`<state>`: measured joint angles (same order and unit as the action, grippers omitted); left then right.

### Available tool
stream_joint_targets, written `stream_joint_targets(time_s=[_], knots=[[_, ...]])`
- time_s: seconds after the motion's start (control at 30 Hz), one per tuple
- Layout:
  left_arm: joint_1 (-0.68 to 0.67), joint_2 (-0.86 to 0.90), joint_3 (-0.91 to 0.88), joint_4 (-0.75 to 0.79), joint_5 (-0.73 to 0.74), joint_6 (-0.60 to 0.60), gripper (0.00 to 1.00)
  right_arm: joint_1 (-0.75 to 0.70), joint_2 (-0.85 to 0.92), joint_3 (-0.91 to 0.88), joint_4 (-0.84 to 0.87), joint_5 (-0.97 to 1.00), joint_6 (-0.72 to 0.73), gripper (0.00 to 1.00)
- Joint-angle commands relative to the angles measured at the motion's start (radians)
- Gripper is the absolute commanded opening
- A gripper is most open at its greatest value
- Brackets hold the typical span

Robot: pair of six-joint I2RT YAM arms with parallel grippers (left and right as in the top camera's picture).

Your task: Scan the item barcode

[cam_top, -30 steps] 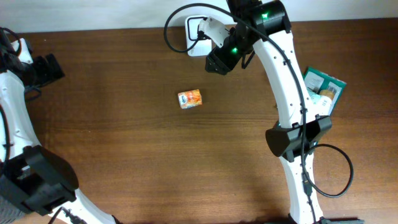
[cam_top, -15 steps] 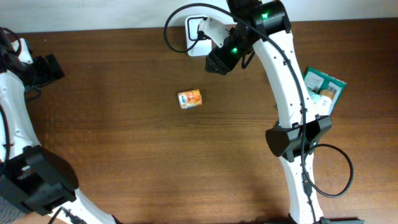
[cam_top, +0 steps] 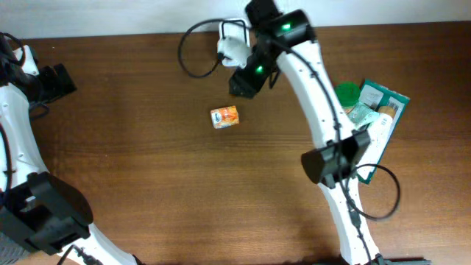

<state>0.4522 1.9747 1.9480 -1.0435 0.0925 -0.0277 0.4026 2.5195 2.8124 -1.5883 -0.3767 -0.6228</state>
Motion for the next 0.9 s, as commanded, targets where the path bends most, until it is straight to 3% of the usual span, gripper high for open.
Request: stream_joint_targets(time_s=[0.0, 0.23, 0.53, 0.6, 0.77, 0.8, 0.87], knots=[[0.009, -0.006, 0.014, 0.002, -0.004, -0.013, 0.99, 0.016, 0.091, -0.004, 0.003, -0.017, -0.114, 0.62], [0.009, -0.006, 0.014, 0.002, -0.004, -0.013, 0.99, 0.017, 0.240, -0.007, 0.127, -0.066, -0.126, 0.58], [0.009, -0.006, 0.014, 0.002, -0.004, -0.013, 0.99, 0.023, 0.307, -0.025, 0.155, -0.065, -0.166, 0.56], [0.009, -0.006, 0.014, 0.002, -0.004, -0.013, 0.99, 0.023, 0.307, -0.033, 0.156, -0.064, -0.166, 0.48], [0.009, -0.006, 0.014, 0.002, -0.004, -0.013, 0.99, 0.021, 0.307, -0.068, 0.150, -0.065, -0.147, 0.45], [0.009, -0.006, 0.014, 0.002, -0.004, -0.013, 0.99, 0.021, 0.307, -0.068, 0.136, -0.065, -0.146, 0.39], [0.009, -0.006, 0.014, 0.002, -0.004, -0.013, 0.99, 0.021, 0.307, -0.061, 0.131, -0.064, -0.059, 0.15]])
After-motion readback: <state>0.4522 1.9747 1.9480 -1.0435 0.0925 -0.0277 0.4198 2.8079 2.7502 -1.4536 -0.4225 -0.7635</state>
